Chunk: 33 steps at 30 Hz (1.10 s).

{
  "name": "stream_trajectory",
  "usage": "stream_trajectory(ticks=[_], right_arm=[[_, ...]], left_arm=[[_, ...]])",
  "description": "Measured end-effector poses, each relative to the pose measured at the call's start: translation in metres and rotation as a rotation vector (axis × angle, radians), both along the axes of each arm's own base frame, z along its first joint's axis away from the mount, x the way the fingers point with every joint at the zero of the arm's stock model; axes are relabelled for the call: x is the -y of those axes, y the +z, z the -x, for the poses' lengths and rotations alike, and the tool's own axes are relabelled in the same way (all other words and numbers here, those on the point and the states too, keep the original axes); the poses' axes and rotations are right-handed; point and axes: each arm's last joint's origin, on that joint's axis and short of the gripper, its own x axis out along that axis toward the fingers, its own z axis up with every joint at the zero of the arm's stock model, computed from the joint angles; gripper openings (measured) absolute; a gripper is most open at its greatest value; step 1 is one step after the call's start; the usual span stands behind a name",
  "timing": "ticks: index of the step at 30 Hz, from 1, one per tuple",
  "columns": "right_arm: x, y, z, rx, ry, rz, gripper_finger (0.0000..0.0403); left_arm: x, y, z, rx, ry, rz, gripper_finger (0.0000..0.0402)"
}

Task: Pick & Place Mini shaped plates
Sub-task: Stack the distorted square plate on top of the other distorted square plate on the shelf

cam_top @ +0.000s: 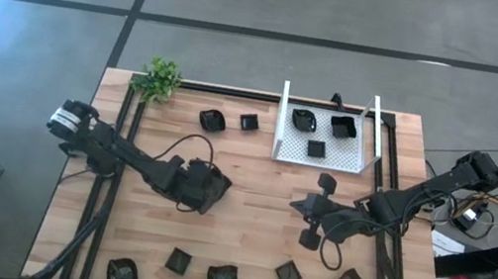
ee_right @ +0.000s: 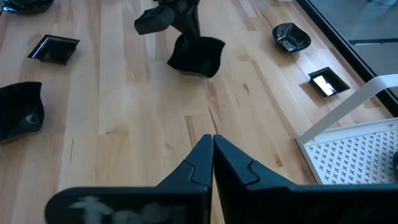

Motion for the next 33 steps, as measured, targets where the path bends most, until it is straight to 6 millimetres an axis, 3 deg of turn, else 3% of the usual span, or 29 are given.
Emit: stream_trajectory(ticks=[8, 16, 23, 33], right_arm=[[0.000, 0.001, -0.001, 0.012, 0.002, -0.005, 0.0008], [-0.002, 0.007, -0.005, 0.061, 0.064, 0.084, 0.0008], [-0.003, 0.009, -0.007, 0.076, 0.090, 0.117, 0.0009], [-0.001, 0.011, -0.009, 0.083, 0.119, 0.171, 0.0024]], left_arm=[[0.009, 0.037, -0.018, 0.101, -0.079, -0.162, 0.0000], [0.026, 0.079, -0.035, 0.211, -0.167, -0.435, 0.0000], [0.034, 0.092, -0.049, 0.282, -0.279, -0.545, 0.0000], [0.035, 0.095, -0.053, 0.296, -0.309, -0.580, 0.0000]])
